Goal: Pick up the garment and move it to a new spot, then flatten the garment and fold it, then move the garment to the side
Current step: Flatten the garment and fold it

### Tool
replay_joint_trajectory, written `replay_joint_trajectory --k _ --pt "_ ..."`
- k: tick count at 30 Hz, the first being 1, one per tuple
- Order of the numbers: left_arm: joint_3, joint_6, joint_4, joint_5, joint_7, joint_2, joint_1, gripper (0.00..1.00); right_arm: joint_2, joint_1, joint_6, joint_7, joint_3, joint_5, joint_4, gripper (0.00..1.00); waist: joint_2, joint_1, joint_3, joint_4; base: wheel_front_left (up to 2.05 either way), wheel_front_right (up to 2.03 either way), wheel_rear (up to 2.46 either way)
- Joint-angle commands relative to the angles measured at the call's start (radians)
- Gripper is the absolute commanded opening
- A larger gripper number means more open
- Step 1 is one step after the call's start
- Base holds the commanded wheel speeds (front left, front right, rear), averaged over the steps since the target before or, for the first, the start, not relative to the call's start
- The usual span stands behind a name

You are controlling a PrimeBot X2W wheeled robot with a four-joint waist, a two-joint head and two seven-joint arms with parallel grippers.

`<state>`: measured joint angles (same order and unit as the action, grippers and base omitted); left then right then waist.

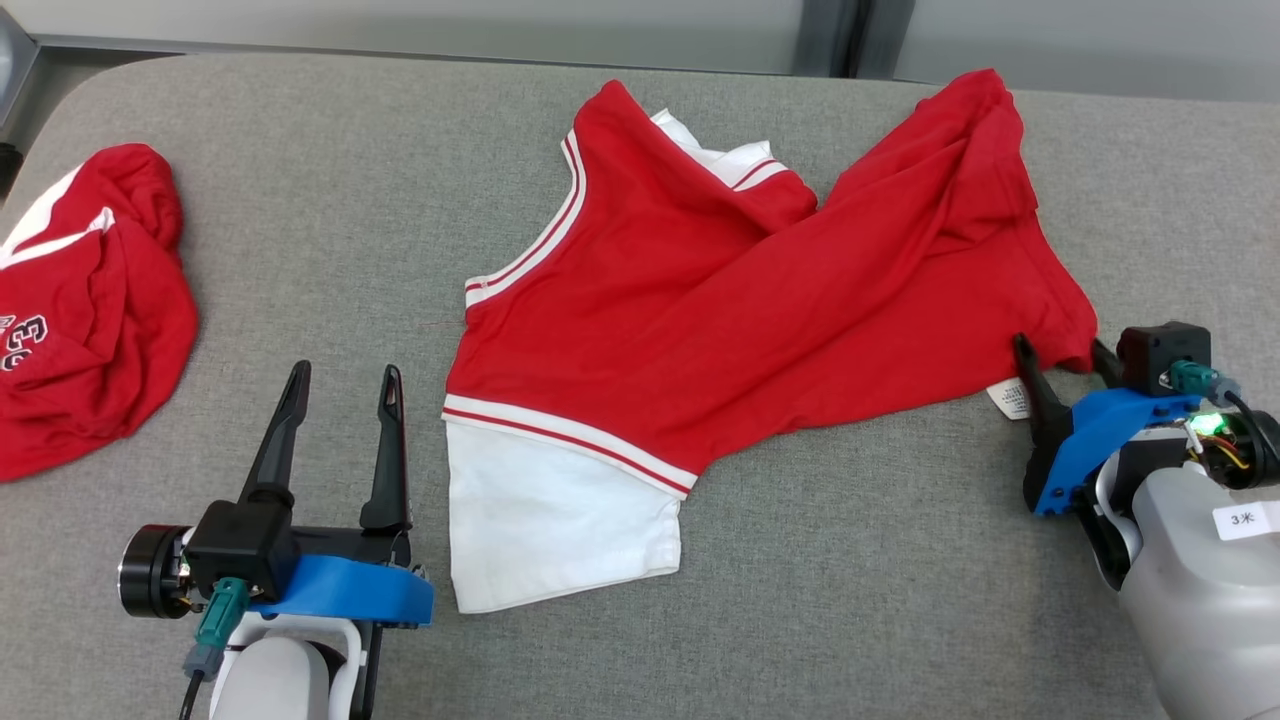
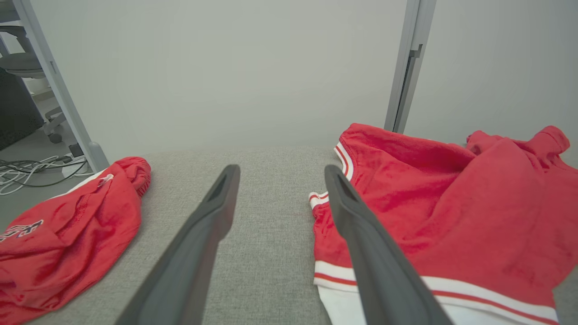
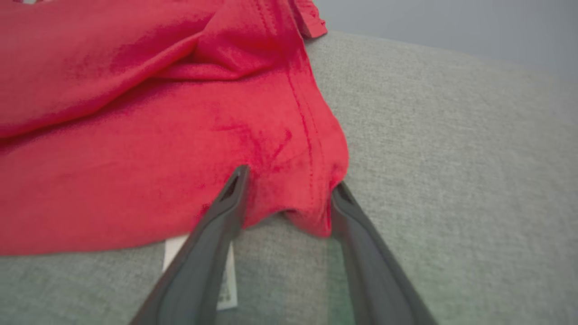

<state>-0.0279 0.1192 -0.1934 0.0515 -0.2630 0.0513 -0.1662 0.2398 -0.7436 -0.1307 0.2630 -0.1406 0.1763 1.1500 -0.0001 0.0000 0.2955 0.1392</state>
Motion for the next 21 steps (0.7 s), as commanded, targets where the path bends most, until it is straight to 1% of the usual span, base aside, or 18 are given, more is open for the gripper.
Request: replay_joint_trajectory --k 1,8,16,17,18,21 --pt "0.000 -0.005 -0.001 0.001 -0.003 -0.001 -0.004 1.00 -0.001 0.022 0.000 0.003 -0.001 -0.006 -0.019 0.00 0.0001 0.0000 -0.004 -0.001 0.00 0.00 0.00" --pt "0.004 -0.007 -0.007 -0.001 -0.003 -0.001 0.024 1.00 0.000 0.119 0.000 0.003 0.021 -0.011 -0.196 0.00 0.0001 0.0000 -0.060 -0.021 0.00 0.00 0.00" --pt "0.011 -0.002 -0.010 -0.013 -0.003 0.002 0.074 1.00 -0.021 0.325 0.000 0.003 0.024 0.021 -0.436 0.00 0.0001 0.0000 -0.143 -0.067 0.00 0.00 0.00" --pt "0.010 -0.001 -0.011 -0.014 -0.003 0.004 0.079 1.00 -0.020 0.355 0.000 0.003 0.028 0.024 -0.461 0.00 0.0001 0.0000 -0.151 -0.071 0.00 0.00 0.00" --pt "0.010 -0.001 -0.011 -0.014 -0.003 0.004 0.079 1.00 -0.020 0.355 0.000 0.003 0.028 0.024 -0.461 0.00 0.0001 0.0000 -0.151 -0.071 0.00 0.00 0.00" --pt "0.014 0.001 -0.014 -0.016 -0.003 0.005 0.092 1.00 -0.023 0.440 0.000 0.003 0.052 0.032 -0.527 0.00 0.0001 0.0000 -0.173 -0.082 0.00 0.00 0.00"
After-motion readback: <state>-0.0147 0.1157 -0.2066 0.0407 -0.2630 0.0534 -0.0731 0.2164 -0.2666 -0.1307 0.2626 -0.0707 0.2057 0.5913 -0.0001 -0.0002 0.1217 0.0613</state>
